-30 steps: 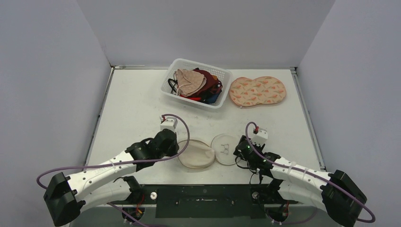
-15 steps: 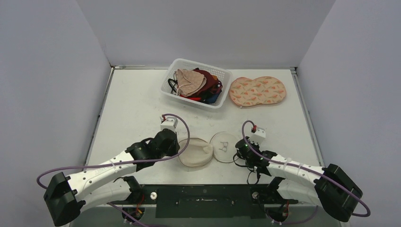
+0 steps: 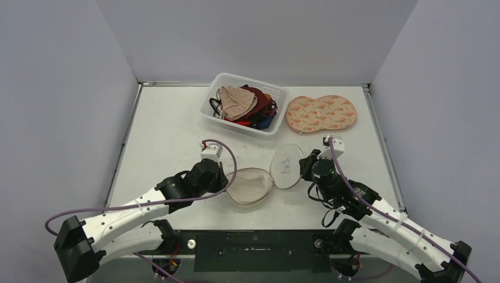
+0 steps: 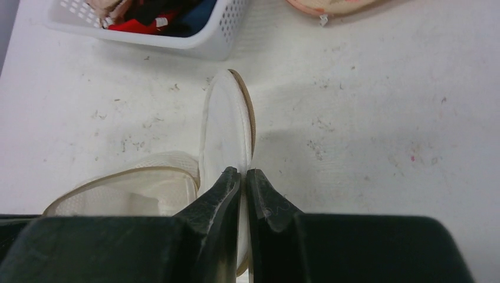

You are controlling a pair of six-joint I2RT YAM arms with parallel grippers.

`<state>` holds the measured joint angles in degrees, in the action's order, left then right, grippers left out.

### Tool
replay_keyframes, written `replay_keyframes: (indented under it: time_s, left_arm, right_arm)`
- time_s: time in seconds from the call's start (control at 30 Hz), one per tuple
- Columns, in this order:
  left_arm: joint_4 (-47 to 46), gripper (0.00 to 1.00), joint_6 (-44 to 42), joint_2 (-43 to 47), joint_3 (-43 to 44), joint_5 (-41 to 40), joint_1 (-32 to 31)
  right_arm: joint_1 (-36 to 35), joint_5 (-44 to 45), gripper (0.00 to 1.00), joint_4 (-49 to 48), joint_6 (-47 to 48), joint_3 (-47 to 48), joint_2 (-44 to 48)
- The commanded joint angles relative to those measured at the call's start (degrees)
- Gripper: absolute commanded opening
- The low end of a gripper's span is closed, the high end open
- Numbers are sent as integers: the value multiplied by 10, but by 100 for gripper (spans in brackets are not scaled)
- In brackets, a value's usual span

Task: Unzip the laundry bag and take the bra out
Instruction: Adjust the laundry bag at the center of the board.

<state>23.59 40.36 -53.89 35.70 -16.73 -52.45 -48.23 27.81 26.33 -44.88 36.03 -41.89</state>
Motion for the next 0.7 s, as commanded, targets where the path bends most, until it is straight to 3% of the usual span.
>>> replay_keyframes:
  time_s: [0.0, 0.37, 0.5, 0.67]
  left_arm:
    - [-45, 0, 9, -16, 58, 3, -2]
    - [-11, 0, -11, -45, 222, -20, 0]
    - [-24, 0, 2, -54, 191, -18, 0]
    - [-33, 0, 35, -106, 113, 22, 11]
  right_arm:
    - [-18, 12, 5, 32, 102, 58, 4]
    - [-49, -53, 5, -4, 205, 227, 11]
    - [-49, -44, 5, 2, 208, 239, 15]
    - [-49, 31, 5, 56, 180, 204, 5]
